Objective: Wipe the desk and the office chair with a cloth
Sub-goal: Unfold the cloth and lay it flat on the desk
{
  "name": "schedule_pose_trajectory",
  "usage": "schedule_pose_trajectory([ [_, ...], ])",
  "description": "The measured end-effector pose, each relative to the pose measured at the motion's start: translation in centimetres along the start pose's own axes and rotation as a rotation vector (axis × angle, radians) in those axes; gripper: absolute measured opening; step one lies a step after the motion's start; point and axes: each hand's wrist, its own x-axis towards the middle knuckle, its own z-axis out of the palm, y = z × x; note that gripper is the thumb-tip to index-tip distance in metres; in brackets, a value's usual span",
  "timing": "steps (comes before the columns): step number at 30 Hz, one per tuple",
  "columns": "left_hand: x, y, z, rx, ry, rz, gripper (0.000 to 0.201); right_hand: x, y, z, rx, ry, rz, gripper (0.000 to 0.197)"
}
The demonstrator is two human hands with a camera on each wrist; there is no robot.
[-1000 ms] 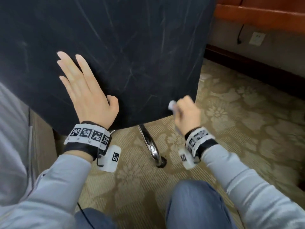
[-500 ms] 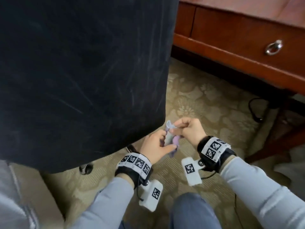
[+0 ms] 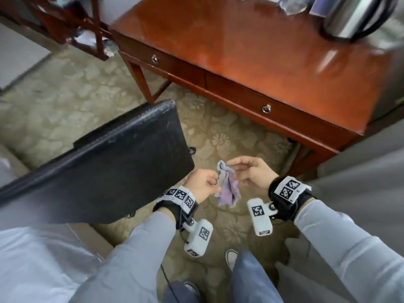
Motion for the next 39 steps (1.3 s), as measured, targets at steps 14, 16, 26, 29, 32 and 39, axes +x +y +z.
schedule_pose_trajectory([
  [14, -5.8, 16.2, -4.2, 0.783, -0.17, 0.295, 0.019, -11.1, -8.2, 0.8, -1.217, 0.058, -0.25, 0.021],
  [16, -5.9, 16.0, -4.7, 0.802, -0.194, 0.334, 0.02, -11.4, -7.9, 1.5, -1.235, 0.104, -0.183, 0.013],
  [26, -7.1, 14.3, -6.6, 0.419, -0.153, 0.393, 0.021, -12.9, -4.3, 5.4, -1.361, 0.298, 0.082, 0.025],
  [29, -6.7, 14.8, -7.0, 0.329, -0.13, 0.387, 0.015, -13.0, -3.7, 5.4, -1.319, 0.313, 0.189, 0.025],
  [32, -6.3, 15.0, -7.3, 0.364, -0.139, 0.38, 0.016, -12.9, -3.3, 4.4, -1.21, 0.3, 0.178, 0.033],
  [39, -6.0, 16.7, -6.6, 0.453, -0.224, 0.37, 0.013, -13.9, -3.3, 3.8, -1.134, 0.445, -0.192, 0.036],
])
